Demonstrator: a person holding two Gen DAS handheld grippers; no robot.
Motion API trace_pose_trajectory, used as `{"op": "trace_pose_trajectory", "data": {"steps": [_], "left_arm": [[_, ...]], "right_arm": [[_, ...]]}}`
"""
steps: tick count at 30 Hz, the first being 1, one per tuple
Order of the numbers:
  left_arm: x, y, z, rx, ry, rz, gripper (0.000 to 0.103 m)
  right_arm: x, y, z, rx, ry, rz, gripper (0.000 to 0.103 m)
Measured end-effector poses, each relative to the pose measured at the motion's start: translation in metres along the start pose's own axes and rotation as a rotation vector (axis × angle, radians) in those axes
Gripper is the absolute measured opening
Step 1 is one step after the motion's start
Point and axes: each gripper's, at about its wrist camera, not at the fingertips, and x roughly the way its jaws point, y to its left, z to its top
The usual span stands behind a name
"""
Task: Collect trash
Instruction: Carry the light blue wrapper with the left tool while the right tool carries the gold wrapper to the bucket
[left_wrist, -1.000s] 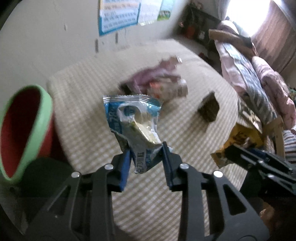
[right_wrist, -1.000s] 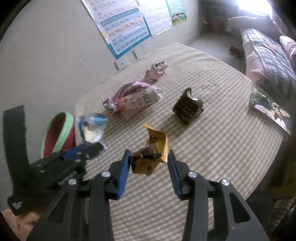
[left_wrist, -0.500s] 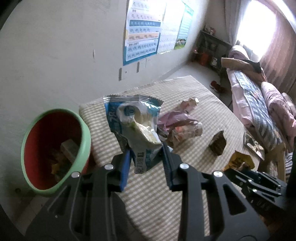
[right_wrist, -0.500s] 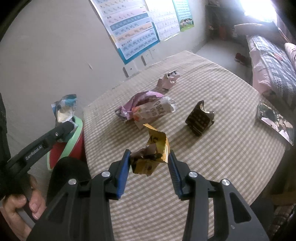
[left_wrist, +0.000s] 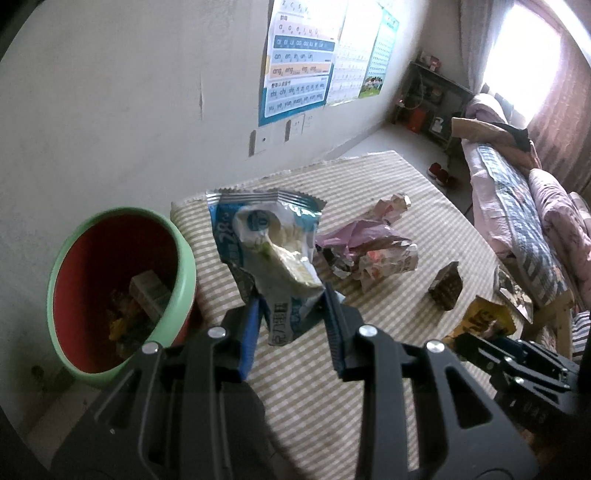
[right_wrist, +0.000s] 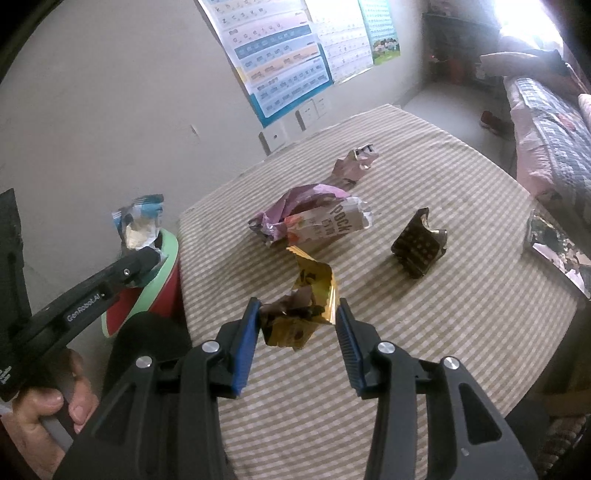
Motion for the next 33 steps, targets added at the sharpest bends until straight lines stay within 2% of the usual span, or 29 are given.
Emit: {"op": "trace_pose_trajectory", "data": {"steps": [17, 33], "left_arm": [[0.000, 0.007, 0.000, -0.020, -0.007, 0.004, 0.031], [-0.004, 0.034, 0.000, -0.061, -0.030, 0.025, 0.031]], "right_arm": [[0.005, 0.010, 0.002, -0.021, 0.007, 0.015, 0.041], [0.014, 0.047, 0.011, -0.101, 0.021, 0.027, 0.041]]}}
